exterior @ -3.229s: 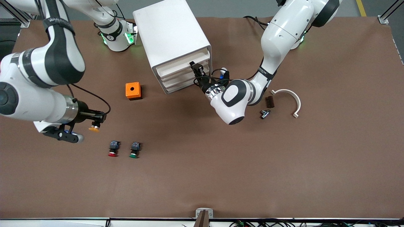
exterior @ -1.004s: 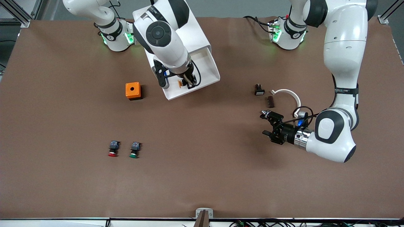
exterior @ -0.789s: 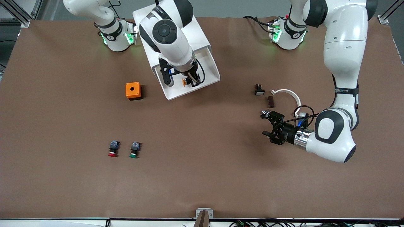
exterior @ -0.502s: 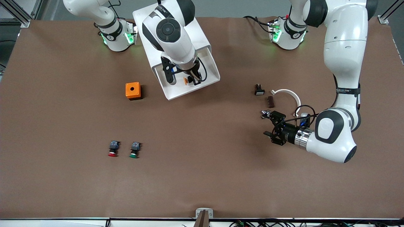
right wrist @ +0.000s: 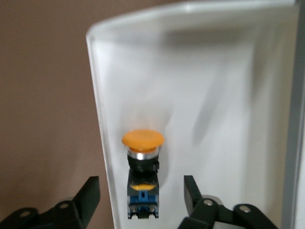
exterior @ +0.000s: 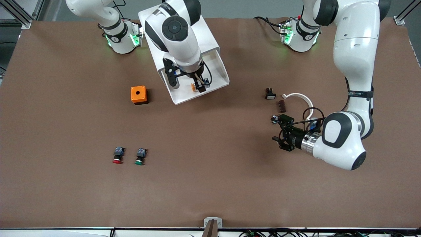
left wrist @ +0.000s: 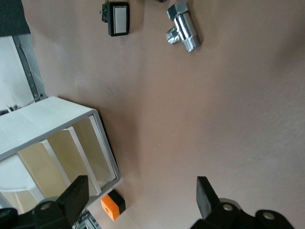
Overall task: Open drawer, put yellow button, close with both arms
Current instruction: 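Open the right gripper in the drawer and lift it out, then push the drawer closed with the left gripper while the right gripper retracts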
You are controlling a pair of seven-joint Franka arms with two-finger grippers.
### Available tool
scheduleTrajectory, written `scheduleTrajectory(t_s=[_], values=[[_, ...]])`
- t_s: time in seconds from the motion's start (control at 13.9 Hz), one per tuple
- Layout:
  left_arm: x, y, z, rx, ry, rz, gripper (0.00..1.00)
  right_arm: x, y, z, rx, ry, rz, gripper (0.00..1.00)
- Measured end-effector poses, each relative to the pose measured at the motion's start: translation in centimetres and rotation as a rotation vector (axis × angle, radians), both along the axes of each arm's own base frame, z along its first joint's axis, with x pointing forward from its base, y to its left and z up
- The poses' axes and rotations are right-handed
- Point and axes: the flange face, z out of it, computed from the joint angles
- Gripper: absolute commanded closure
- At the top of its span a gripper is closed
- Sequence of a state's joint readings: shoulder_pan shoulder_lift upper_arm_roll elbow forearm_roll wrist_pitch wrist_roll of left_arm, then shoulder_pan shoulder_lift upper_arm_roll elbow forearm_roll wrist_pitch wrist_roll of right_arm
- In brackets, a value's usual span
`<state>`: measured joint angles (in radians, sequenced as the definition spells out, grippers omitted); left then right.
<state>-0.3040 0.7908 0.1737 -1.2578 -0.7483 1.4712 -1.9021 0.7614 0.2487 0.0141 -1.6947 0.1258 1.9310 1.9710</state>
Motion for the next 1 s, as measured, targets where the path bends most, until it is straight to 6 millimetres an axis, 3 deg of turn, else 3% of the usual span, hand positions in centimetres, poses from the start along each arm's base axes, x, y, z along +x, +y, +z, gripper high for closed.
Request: scheduleTrajectory(t_s=[0.14, 0.43, 0.65, 1.0], values=[[-0.3, -2.6, 0.9, 0.074, -0.061, -0.08, 0.01, 2.1, -3.1, 2.9, -0.021, 0.002, 0.07, 0.0], [-1.3, -10.0, 2.0, 0.178, -0.247, -0.202, 0.01, 6.9, -10.7, 7.6, -0.014, 0.009, 0.203, 0.0], [-2.7, -14.6, 3.6, 0.175, -0.392, -0.38, 0.01, 9.7, -16.7, 8.8, -0.005, 0.031, 0.35, 0.0], [-6.1, -20.0, 9.7, 0.061, -0.605, -0.773, 0.0, 13.7, -28.3, 10.1, 0.046, 0.0, 0.621, 0.0]])
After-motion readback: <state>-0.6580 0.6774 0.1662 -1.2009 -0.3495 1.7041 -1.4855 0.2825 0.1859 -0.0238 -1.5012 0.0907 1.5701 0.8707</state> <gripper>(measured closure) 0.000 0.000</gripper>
